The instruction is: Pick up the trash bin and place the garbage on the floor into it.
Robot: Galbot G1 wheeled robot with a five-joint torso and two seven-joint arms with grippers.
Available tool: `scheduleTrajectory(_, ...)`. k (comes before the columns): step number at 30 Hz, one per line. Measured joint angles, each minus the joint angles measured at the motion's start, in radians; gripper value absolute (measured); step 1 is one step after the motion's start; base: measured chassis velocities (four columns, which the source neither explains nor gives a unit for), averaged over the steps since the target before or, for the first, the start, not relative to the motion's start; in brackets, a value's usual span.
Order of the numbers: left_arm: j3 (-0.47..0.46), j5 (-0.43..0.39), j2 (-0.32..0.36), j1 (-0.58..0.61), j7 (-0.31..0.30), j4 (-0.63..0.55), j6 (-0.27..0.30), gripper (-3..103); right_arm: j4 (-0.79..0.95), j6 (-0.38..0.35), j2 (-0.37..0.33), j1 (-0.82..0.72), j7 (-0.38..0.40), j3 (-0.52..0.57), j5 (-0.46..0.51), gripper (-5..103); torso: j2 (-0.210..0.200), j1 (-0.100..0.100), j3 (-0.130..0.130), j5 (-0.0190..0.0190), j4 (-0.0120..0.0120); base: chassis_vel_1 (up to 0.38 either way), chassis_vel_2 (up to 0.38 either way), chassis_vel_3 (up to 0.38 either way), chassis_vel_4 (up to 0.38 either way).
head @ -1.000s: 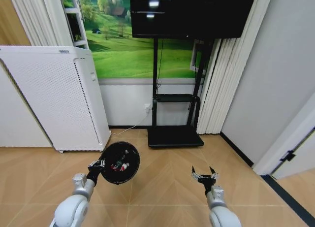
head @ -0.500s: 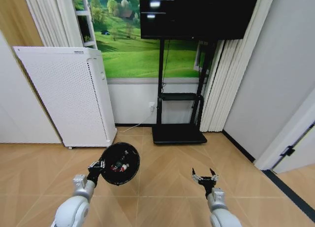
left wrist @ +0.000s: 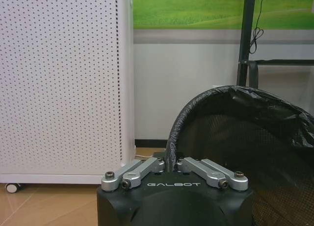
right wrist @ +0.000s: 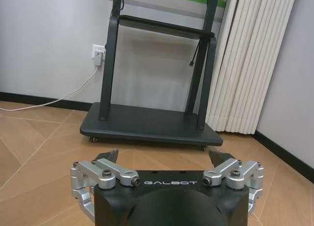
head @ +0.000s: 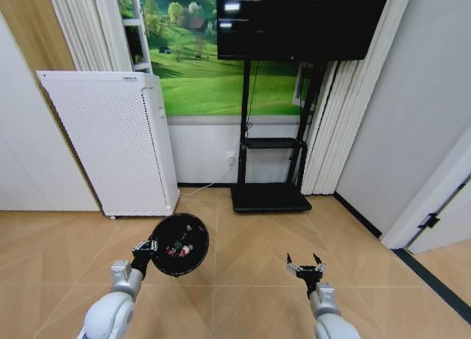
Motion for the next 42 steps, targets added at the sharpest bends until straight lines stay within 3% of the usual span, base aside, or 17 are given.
scheduleTrajectory(25,0.006,0.006,-0.005,-0.002,0.000,0.008,-0.003,4,-0.022,0.024,0.008,-0.007,-0.006,-0.004,-0.003,100,0.000,0.000,0.000,0.0000,0.0000,0.119,-0.024,-0.115,0.024)
scheduleTrajectory(33,0.001,0.013,-0.060,0.026,-0.014,0.004,-0.010,4,-0.033,0.039,0.017,0.001,-0.015,-0.008,0.003,100,0.000,0.000,0.000,0.0002,-0.0001,0.025,-0.007,-0.022,0.005)
scheduleTrajectory(35,-0.011,-0.003,-0.118,0.048,-0.050,0.001,-0.017,4,-0.033,0.040,0.016,0.001,-0.020,-0.006,0.003,100,0.000,0.000,0.000,0.0002,0.0000,0.000,0.000,0.000,0.000)
scheduleTrajectory(37,-0.012,-0.008,-0.131,0.052,-0.068,0.002,-0.019,4,-0.033,0.040,0.016,0.000,-0.021,-0.005,0.003,100,0.000,0.000,0.000,0.0002,0.0000,0.000,0.000,0.000,0.000)
scheduleTrajectory(38,-0.013,-0.017,-0.172,0.064,-0.142,0.016,-0.036,4,-0.034,0.041,0.015,-0.002,-0.024,-0.005,0.003,100,0.000,0.000,0.000,0.0000,0.0001,0.000,0.000,0.000,0.000)
scheduleTrajectory(41,-0.014,-0.019,-0.183,0.068,-0.166,0.020,-0.040,4,-0.034,0.041,0.015,-0.002,-0.024,-0.005,0.003,100,0.000,0.000,0.000,0.0000,-0.0001,0.000,0.000,0.000,0.000)
scheduleTrajectory(42,-0.016,-0.025,-0.208,0.076,-0.218,0.030,-0.050,4,-0.035,0.041,0.015,-0.002,-0.025,-0.005,0.003,100,0.000,0.000,0.000,0.0000,0.0002,0.000,0.000,0.000,0.000)
